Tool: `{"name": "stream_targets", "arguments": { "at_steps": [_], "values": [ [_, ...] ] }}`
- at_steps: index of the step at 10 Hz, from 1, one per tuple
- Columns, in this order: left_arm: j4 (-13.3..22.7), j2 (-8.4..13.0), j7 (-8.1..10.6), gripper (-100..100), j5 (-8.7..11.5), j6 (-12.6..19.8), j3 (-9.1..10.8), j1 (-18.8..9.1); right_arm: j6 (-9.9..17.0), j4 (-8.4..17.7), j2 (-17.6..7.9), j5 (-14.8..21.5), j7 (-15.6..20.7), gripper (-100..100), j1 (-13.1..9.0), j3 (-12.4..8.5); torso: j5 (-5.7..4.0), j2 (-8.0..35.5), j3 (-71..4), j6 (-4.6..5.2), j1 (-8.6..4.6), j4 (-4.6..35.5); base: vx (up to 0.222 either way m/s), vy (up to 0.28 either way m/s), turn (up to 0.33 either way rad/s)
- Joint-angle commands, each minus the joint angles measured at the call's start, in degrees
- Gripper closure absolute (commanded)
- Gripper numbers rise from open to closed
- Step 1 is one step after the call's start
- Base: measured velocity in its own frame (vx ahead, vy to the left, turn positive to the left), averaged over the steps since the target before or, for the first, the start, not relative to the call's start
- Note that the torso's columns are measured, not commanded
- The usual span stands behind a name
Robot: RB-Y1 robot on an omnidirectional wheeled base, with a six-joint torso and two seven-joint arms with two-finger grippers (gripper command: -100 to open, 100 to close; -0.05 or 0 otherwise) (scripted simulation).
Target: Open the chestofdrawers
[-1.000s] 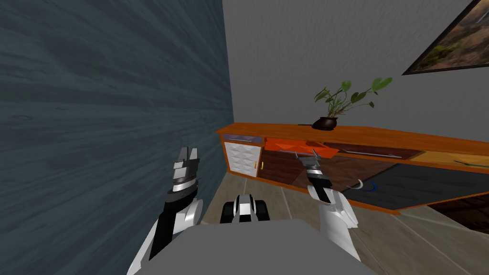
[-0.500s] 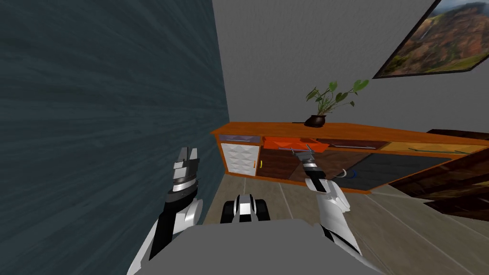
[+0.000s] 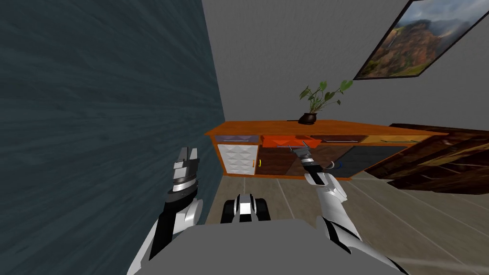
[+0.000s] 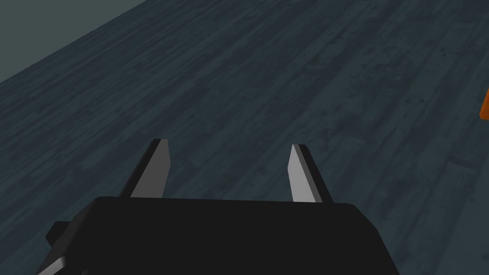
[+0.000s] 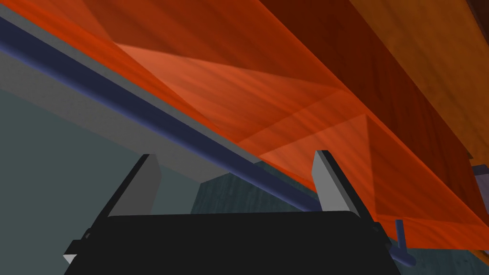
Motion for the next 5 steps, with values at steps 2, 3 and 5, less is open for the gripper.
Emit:
{"name": "stream_targets", "arguments": {
  "at_steps": [2, 3, 5],
  "values": [
    [0.0, 0.0, 0.0, 0, 0.0, 0.0, 0.0, 0.0, 0.2, 0.5, 0.1, 0.2, 0.0, 0, 0.4, 0.1, -0.25, -0.2, -0.1, -0.24, -0.06, -0.3, 0.004, 0.002, 0.001],
    [0.0, 0.0, 0.0, 0, 0.0, 0.0, 0.0, 0.0, 0.2, 0.7, 0.2, 0.2, 0.0, 0, 0.5, 0.2, -0.3, -0.4, -0.2, -0.25, -0.07, -0.4, 0.0, 0.0, 0.0],
    [0.0, 0.0, 0.0, 0, 0.0, 0.0, 0.0, 0.0, 0.3, 1.0, 0.3, 0.4, 0.1, 0, 0.8, 0.3, -0.4, -0.7, -0.4, -0.27, -0.13, -0.6, 0.0, 0.0, 0.0]
  ]
}}
